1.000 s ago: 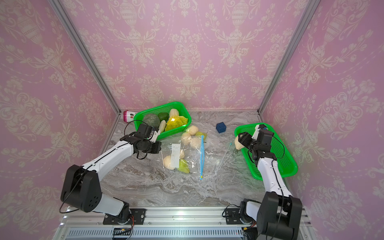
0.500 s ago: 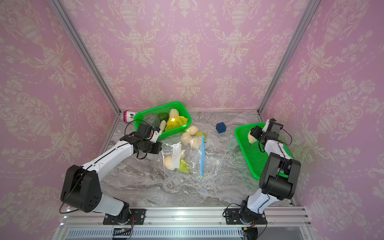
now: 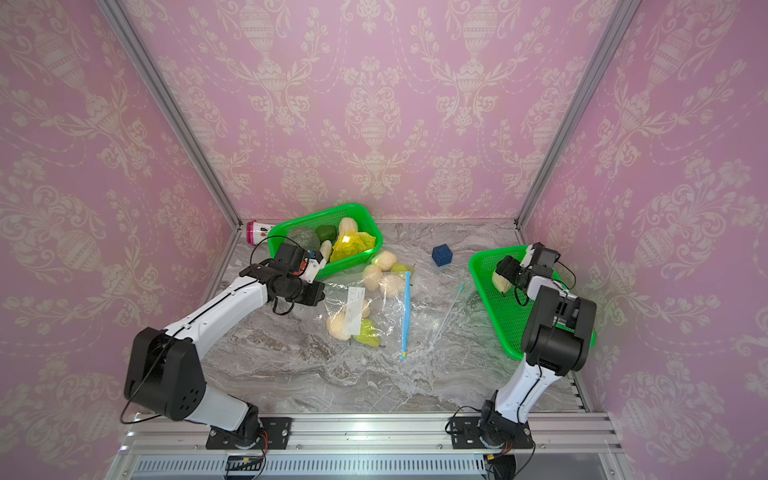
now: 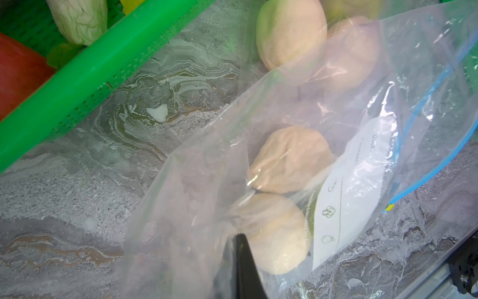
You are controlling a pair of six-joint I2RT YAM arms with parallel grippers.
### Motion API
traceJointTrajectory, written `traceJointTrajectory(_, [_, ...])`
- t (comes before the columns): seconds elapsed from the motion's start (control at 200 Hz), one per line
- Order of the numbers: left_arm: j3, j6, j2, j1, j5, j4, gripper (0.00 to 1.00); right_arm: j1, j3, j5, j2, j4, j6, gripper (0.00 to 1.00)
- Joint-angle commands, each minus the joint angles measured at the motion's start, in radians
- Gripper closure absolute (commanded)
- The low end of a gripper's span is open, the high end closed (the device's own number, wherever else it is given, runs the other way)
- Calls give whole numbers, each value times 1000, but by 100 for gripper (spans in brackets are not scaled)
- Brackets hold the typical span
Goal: Open the zip-top bag and take out the pear
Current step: Place the pear in the basket, then adjust the zipper food storage bag at the center of the board.
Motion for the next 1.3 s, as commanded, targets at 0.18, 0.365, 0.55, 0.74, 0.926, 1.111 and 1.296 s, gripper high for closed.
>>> traceJointTrajectory(0.18, [-18, 12, -7, 9, 36, 23, 100, 158, 4, 127, -326, -193, -33, 15])
traceJointTrajectory(0.365, [-17, 35, -13, 10, 20, 21, 100, 410, -73, 46, -466, -247, 18, 29])
traceJointTrajectory(0.55, [-27, 45, -31, 10, 8, 15, 100, 634, -252, 29, -532, -177, 145, 48])
traceJointTrajectory(0.74, [-34, 46, -36, 9, 7, 16, 100, 743, -410, 15, -532, -61, 259, 62])
traceJointTrajectory(0.926, [-27, 46, -26, 10, 7, 16, 100, 793, -457, -31, -501, -14, 286, 64])
traceJointTrajectory(1.111, [-26, 48, -20, 9, 6, 14, 100, 820, -463, -47, -442, 23, 288, 66])
traceJointTrajectory(1.296, [-27, 46, -13, 10, 7, 13, 100, 845, -476, -70, -365, 117, 295, 68])
